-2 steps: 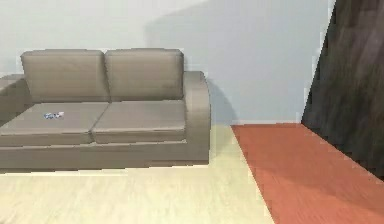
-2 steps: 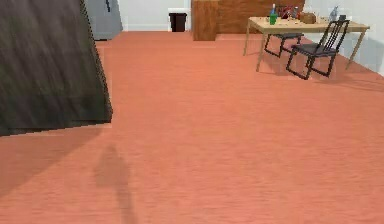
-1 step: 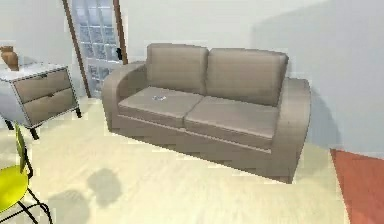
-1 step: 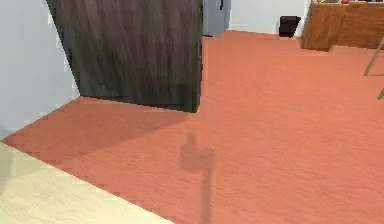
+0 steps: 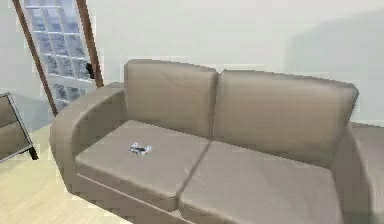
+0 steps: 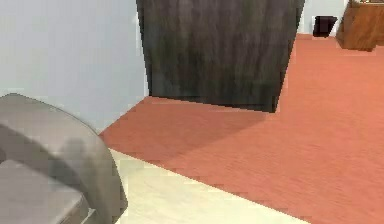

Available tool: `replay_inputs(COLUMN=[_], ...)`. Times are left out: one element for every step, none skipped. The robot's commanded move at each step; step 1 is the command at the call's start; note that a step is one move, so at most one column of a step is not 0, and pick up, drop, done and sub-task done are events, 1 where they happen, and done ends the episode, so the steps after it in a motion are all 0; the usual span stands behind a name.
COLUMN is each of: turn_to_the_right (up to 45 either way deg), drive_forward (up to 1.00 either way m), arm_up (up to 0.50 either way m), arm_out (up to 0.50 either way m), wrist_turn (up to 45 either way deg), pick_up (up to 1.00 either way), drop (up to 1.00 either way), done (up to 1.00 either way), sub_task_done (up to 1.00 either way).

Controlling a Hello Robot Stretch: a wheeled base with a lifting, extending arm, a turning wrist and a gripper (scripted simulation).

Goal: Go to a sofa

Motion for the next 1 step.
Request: replay_inputs(turn_to_the_right=[0.0], drive_forward=[0.00], arm_up=[0.00], arm_out=[0.00], wrist_turn=[0.0], pick_up=[0.00], drop=[0.00], done=[1.00], sub_task_done=[0.00])
